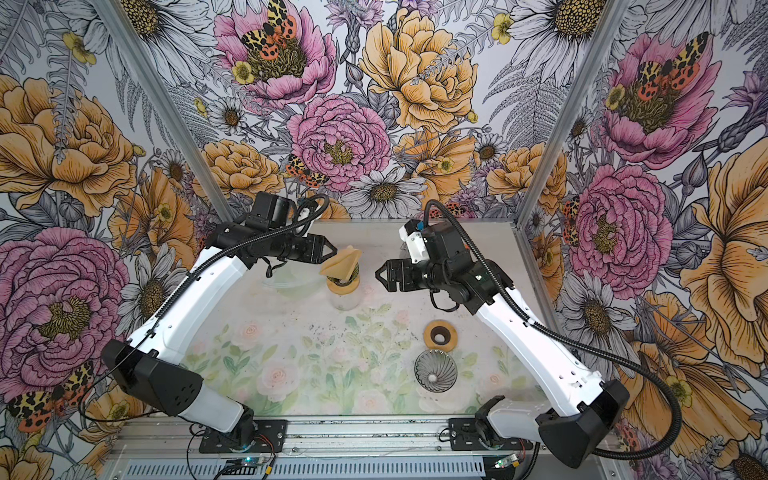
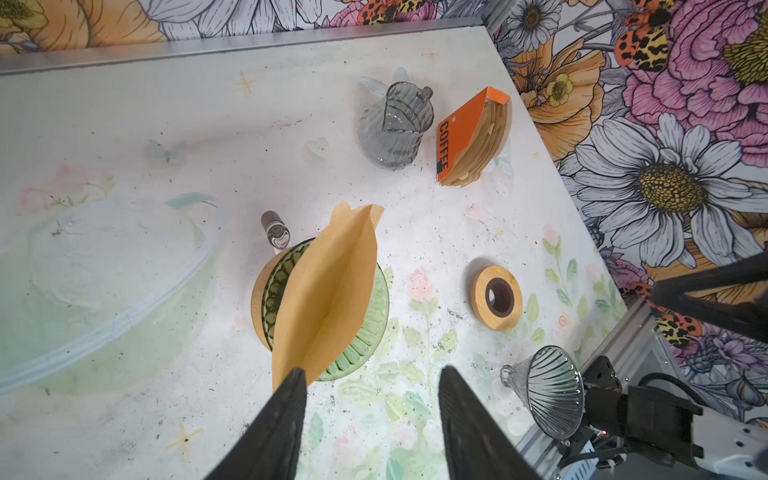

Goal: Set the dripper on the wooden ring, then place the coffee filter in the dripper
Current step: 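Lower the filter into the green cone and open the right gripper, then lower the left gripper onto the filter edge while the right draws back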

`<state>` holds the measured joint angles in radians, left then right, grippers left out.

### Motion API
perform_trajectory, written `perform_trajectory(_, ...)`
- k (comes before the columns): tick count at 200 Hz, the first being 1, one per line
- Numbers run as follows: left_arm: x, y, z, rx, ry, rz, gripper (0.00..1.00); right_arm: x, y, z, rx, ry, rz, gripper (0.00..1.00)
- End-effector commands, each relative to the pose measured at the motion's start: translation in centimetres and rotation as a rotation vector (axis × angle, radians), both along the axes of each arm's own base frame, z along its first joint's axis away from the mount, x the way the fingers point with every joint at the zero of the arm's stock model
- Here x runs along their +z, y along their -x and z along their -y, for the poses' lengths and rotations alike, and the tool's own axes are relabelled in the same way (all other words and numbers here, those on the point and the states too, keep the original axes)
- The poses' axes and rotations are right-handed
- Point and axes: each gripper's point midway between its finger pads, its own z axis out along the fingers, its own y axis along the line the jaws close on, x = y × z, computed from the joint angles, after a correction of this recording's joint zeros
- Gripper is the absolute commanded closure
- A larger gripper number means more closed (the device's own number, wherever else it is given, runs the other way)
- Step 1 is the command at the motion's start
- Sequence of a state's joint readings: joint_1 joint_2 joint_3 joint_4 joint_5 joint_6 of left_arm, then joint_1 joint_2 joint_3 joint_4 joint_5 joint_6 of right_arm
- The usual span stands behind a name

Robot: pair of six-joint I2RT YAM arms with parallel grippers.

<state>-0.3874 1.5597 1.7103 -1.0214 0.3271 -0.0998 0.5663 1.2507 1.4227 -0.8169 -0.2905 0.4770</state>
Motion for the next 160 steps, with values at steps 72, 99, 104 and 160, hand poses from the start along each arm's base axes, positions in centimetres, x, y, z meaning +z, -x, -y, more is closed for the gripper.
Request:
perform_trajectory(72,-0.8,-0.4,1.2,-0.103,-0.022,0.006,0.68,4.8,-1.3,-1.1,0.025,-0.094,0.210,0.01)
perform_trajectory(99,-1.2,-0.6,1.3,-0.119,-0.023,-0.004,0.76,4.8,-1.3,-0.9,0.017,-0.094,0.208,0.01)
perform_trajectory(104,-1.2,-0.6,1.4,-0.124,-0.023,-0.005,0.77,4.9,-1.2,-0.8,0.014,-0.093,0.212,0.01)
perform_trajectory(160,-2.9,-1.9,1.0,-0.091,-0.087,-0.037,0.81,6.1,-0.8,-0.4,0.013,-0.113,0.235,0.04)
